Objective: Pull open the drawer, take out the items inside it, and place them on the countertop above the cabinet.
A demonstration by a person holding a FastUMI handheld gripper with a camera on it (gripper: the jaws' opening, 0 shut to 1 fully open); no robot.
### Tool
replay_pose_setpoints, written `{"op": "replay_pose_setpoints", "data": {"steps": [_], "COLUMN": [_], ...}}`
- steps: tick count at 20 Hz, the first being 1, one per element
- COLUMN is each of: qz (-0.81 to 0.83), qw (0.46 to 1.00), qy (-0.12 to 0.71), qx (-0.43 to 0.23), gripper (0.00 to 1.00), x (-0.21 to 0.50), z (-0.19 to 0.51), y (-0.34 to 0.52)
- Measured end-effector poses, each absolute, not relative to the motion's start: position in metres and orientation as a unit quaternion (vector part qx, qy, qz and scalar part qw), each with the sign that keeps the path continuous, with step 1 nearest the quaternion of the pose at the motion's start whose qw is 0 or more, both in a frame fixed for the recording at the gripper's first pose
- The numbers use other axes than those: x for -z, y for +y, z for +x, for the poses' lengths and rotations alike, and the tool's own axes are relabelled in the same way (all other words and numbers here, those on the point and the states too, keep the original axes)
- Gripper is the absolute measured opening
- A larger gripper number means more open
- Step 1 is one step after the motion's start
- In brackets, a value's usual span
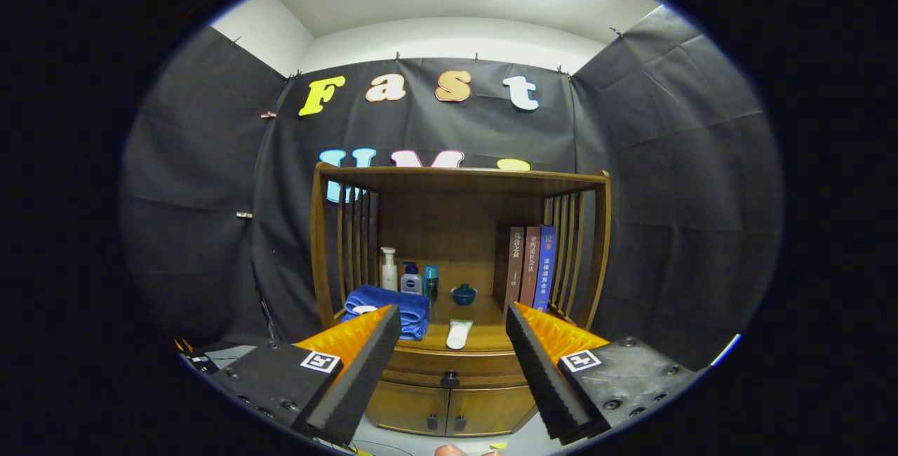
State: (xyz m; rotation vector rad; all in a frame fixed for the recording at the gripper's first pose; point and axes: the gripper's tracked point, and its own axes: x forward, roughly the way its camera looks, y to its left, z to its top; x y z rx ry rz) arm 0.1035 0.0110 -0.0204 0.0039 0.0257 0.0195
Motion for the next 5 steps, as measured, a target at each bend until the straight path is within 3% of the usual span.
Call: {"op": "replay_pose_setpoints", "data": {"steps": [5], "qz": [0.014], "qw": [1.000], "qy": [0.021], "qx": [-0.004], "gripper": [0.98], "x": [0.0227], "z": [0.1065], "y": [0.0076]}}
